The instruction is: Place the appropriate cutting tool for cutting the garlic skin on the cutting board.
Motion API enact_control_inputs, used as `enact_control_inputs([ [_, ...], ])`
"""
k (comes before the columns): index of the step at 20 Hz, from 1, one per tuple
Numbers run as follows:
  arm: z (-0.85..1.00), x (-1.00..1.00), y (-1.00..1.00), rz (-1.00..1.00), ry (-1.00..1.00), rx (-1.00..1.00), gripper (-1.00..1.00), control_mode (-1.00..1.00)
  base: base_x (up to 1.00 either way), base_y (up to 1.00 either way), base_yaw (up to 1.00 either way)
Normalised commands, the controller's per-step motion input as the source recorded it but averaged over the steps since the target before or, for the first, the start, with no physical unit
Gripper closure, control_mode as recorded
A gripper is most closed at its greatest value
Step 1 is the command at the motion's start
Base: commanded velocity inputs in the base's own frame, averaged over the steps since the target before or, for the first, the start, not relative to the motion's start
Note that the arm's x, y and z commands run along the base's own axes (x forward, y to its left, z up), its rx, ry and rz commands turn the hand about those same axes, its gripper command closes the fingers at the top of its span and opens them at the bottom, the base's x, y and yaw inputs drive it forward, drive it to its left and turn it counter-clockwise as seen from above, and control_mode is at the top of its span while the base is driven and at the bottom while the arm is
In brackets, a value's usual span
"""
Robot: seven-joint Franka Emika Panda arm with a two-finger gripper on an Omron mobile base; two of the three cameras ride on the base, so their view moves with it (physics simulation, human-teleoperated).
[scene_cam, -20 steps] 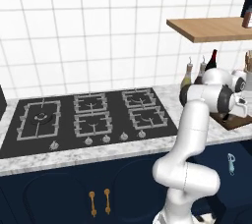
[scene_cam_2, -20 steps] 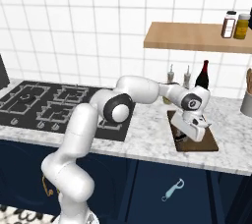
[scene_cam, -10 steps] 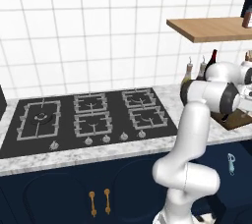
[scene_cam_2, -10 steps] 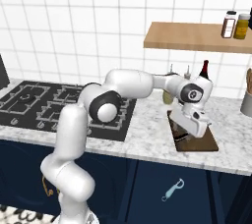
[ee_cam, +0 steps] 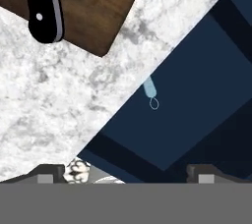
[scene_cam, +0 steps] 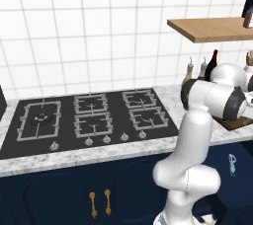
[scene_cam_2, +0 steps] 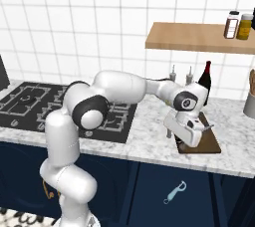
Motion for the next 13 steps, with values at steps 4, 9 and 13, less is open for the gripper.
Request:
enact_control_inputs([
  [4, 0.00, -0.31, 0.75, 0.00, 0.00, -0.11, -1.00, -1.00, 0.00, 0.00, 0.00],
  [9, 0.11, -0.38, 0.99, -0.03, -0.05, -0.20, -1.00, -1.00, 0.00, 0.00, 0.00],
  [13, 0.19, -0.29, 1.00, -0.11, -0.02, -0.30, -1.00, -1.00, 0.00, 0.00, 0.00],
])
